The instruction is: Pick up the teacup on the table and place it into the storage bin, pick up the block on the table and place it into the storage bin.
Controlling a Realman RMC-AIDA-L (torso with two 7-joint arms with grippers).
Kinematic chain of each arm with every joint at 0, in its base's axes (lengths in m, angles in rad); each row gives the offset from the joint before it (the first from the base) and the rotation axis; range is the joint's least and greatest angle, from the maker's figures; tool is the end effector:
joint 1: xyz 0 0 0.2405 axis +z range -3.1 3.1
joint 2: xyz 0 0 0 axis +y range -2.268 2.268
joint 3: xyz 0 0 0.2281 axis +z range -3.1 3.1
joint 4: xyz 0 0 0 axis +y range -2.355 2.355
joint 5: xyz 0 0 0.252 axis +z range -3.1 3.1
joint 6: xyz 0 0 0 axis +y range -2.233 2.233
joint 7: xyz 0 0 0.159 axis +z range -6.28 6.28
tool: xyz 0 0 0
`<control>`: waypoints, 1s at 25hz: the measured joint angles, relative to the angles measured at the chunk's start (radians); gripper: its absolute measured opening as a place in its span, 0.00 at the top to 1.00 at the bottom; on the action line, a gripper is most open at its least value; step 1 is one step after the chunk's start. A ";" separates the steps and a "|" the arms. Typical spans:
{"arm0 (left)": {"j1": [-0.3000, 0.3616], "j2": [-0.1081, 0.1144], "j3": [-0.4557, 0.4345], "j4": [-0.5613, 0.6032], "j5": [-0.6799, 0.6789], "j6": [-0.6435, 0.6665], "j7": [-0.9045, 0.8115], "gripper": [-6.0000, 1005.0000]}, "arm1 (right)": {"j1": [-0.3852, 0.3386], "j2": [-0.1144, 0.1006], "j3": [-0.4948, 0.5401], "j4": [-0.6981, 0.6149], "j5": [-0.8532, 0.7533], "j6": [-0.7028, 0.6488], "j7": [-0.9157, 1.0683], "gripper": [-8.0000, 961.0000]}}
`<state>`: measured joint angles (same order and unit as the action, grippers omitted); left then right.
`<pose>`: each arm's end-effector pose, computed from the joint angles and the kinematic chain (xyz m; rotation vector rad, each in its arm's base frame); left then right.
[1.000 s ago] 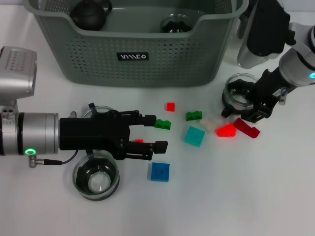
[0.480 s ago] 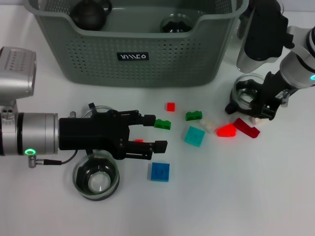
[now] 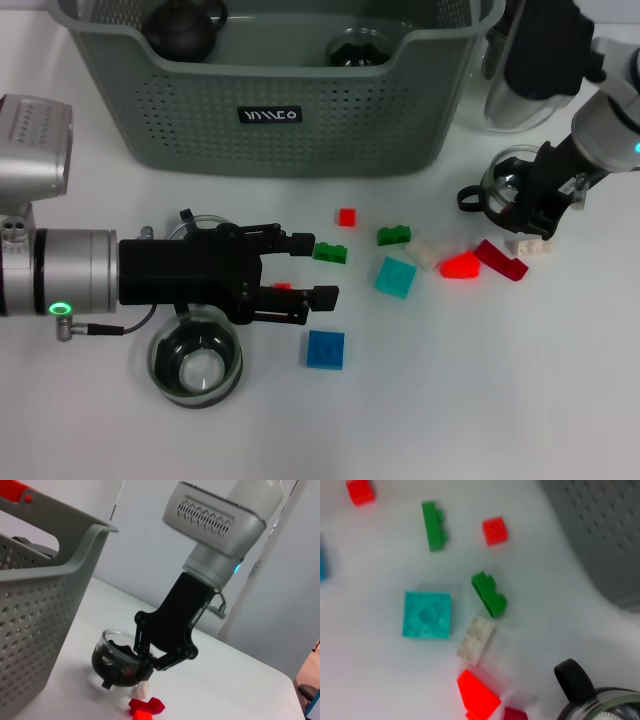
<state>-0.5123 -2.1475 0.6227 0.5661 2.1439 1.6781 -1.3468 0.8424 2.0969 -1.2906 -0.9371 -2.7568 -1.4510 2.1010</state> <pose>-0.2608 0.3064 -0.0455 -2.8913 -0.7565 -0.7982 0.1780 0.4143 -0.0316 -2.7809 0.4148 -0.8115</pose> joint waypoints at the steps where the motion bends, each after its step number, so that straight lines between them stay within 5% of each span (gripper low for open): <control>1: 0.000 0.000 0.000 0.000 0.001 0.000 0.000 0.19 | 0.000 0.000 0.014 -0.016 0.006 -0.023 0.000 0.93; 11: 0.001 0.002 0.000 0.000 0.006 0.000 0.000 0.19 | 0.040 -0.021 0.230 -0.208 0.226 -0.402 0.024 0.93; 25: 0.008 0.003 -0.001 0.000 0.000 0.010 -0.001 0.19 | 0.066 -0.003 0.222 -0.249 0.266 -0.424 0.074 0.93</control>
<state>-0.5043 -2.1450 0.6218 0.5660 2.1435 1.6880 -1.3476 0.9083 2.0939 -1.0681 -1.1857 -2.4910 -1.8748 2.1746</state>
